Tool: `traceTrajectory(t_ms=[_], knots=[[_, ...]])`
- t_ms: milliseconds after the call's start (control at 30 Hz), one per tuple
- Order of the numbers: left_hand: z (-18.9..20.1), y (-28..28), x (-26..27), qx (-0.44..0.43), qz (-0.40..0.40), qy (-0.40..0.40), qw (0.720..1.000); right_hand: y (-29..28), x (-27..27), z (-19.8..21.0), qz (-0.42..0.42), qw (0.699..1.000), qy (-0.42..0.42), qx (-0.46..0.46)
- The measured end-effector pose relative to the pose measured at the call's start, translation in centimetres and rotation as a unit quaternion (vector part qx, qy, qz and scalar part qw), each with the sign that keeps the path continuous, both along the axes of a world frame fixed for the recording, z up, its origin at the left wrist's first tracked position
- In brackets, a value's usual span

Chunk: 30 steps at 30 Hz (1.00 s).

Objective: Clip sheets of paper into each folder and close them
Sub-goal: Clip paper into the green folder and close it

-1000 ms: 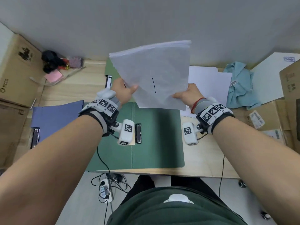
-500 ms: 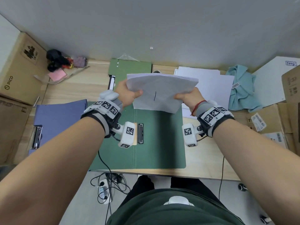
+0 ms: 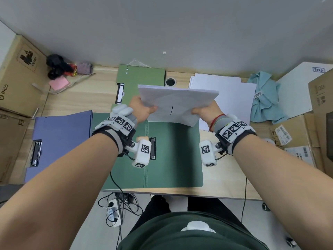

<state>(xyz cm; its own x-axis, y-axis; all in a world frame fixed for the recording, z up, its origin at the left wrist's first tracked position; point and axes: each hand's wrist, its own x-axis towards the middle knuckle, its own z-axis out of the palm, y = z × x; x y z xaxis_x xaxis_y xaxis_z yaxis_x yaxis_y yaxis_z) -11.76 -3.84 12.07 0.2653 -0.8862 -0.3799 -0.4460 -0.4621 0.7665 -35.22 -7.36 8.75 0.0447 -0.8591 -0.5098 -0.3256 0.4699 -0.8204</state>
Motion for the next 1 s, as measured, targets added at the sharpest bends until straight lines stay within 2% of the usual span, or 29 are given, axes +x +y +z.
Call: traceTrajectory(t_ms=[167, 300, 567, 700, 767, 900, 1000], knots=[[-0.7, -0.8, -0.2, 0.021, 0.018, -0.023, 0.999, -0.2, -0.3, -0.4, -0.007, 1.0, -0.007, 0.002], [-1.6, -0.3, 0.6, 0.058, -0.008, -0.017, 0.998, -0.1, -0.7, -0.7, 0.039, 0.999, 0.028, 0.0], [-2.5, 0.4, 0.3, 0.062, -0.017, -0.01, 0.998, 0.3, -0.7, -1.1, 0.042, 0.997, 0.069, -0.003], [-4.3, -0.1, 0.6, 0.022, -0.008, -0.02, 1.0, 0.0, -0.3, -0.6, 0.045, 0.996, 0.07, -0.015], [-6.5, -0.8, 1.2, 0.036, 0.006, -0.012, 0.999, -0.1, 0.0, -0.7, 0.059, 0.996, 0.066, -0.004], [-3.6, 0.3, -0.2, 0.045, 0.01, 0.019, 0.999, 0.2, 0.2, -2.1, 0.074, 0.991, 0.098, 0.06], [-4.4, 1.5, 0.0, 0.07, -0.005, 0.028, 0.997, 0.9, -0.2, -3.8, 0.075, 0.986, 0.123, 0.086]])
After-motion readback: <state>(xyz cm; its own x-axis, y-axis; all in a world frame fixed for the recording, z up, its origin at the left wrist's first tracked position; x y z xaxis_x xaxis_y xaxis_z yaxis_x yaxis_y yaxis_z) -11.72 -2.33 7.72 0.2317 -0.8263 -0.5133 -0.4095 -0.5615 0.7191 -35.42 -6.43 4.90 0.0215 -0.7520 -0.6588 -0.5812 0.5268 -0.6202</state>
